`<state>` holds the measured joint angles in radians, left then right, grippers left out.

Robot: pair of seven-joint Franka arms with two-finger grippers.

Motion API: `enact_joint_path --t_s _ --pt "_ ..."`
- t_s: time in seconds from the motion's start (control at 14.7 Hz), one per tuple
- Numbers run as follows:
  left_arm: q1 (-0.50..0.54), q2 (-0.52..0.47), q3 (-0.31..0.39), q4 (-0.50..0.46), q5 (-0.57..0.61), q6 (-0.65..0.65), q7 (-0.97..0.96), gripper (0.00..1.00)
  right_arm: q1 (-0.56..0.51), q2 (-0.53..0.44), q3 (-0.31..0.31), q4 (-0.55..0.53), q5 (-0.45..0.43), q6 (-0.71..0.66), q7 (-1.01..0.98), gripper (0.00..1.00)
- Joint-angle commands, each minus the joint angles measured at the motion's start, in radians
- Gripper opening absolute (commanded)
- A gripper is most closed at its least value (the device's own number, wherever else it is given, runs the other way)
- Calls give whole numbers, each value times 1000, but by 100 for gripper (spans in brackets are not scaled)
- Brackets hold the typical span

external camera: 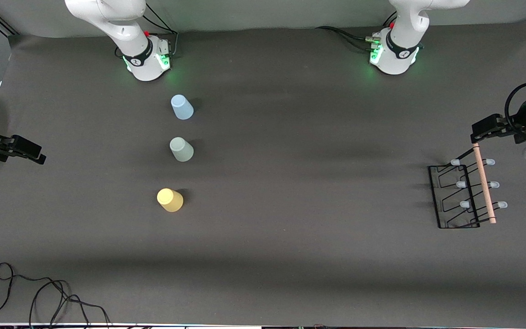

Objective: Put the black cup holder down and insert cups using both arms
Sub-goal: 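Lower the left gripper over the black wire rack and grasp its rod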

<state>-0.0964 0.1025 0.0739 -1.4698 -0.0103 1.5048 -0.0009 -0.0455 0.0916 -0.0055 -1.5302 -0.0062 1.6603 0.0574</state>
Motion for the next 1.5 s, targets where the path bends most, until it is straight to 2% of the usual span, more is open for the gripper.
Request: enact_joint_path --t_s 0.0,0.34,0.55,0.89,1.09,1.43 --pt "9 -20 -11 -12 16 -1 -2 100 1 13 2 28 -12 -17 -1 100" --pt "12 -18 -10 -15 21 0 12 100 0 11 2 25 -12 -17 2 100" --pt "17 -15 -6 -29 87 11 33 100 1 13 2 22 -12 -20 2 100" --pt "167 -12 1 -92 78 84 245 100 3 20 2 18 -17 -51 -4 100" --pt "170 -10 1 -112 66 100 246 100 4 20 4 16 -21 -71 -2 100" --pt "202 -14 1 -319 15 339 259 100 4 19 4 7 -21 -73 -4 100"
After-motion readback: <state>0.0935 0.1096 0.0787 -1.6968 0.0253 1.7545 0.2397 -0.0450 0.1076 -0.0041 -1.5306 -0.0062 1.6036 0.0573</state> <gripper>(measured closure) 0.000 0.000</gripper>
